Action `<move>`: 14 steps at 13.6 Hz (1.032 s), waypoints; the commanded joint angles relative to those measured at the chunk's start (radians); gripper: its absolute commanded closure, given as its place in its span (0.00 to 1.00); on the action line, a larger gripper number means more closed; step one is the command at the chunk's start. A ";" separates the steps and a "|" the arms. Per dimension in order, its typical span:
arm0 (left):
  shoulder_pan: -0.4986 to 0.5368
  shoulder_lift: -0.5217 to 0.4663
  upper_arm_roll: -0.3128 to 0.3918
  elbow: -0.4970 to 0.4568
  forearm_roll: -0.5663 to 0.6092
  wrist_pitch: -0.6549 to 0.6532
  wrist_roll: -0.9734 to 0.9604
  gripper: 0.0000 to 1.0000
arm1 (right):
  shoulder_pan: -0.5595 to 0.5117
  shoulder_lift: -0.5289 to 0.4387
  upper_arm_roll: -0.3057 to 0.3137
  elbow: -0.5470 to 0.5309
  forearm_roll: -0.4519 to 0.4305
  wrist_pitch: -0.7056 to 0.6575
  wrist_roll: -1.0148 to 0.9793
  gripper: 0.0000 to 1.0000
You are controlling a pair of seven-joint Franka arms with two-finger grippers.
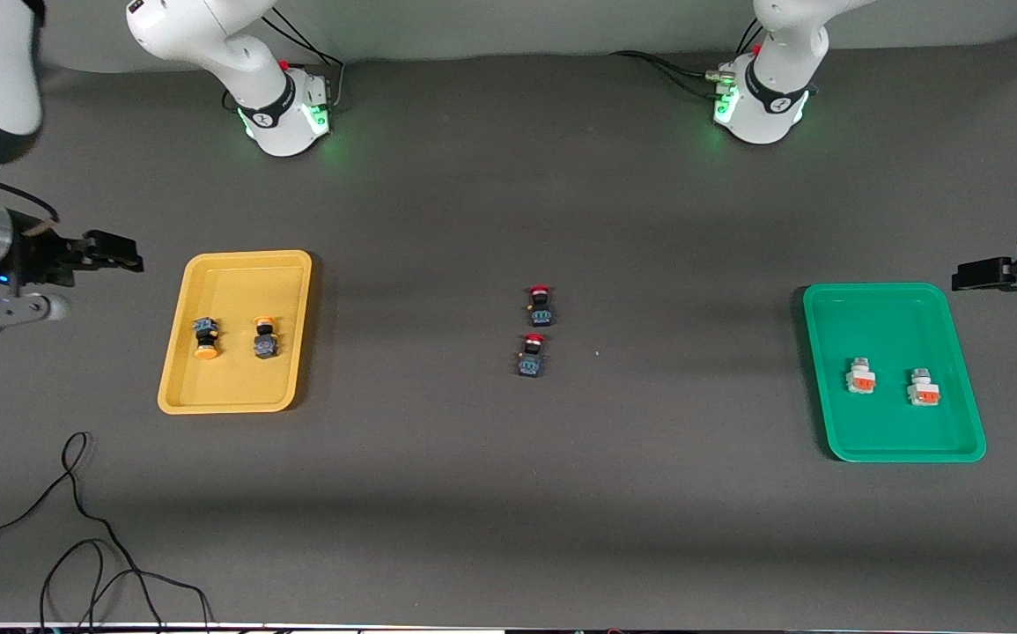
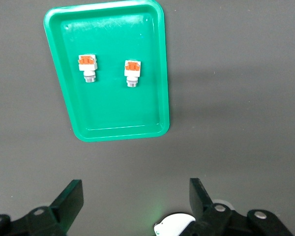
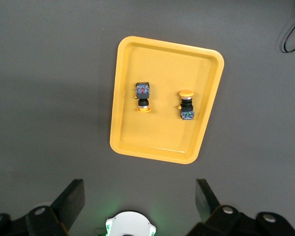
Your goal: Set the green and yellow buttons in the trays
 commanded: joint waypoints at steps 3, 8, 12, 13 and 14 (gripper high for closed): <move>-0.359 -0.061 0.349 -0.039 -0.013 -0.005 -0.016 0.05 | -0.352 -0.125 0.382 -0.111 -0.065 0.048 0.067 0.00; -0.416 -0.245 0.387 -0.331 -0.025 0.239 -0.021 0.04 | -0.495 -0.146 0.516 -0.132 -0.072 0.074 0.096 0.00; -0.298 -0.279 0.219 -0.374 -0.027 0.314 -0.048 0.03 | -0.494 -0.135 0.518 -0.103 -0.113 0.086 0.119 0.00; -0.304 -0.280 0.218 -0.361 -0.031 0.340 -0.064 0.03 | -0.495 -0.133 0.518 -0.103 -0.115 0.088 0.130 0.00; -0.309 -0.277 0.217 -0.331 -0.036 0.354 -0.075 0.03 | -0.495 -0.132 0.518 -0.103 -0.115 0.089 0.132 0.00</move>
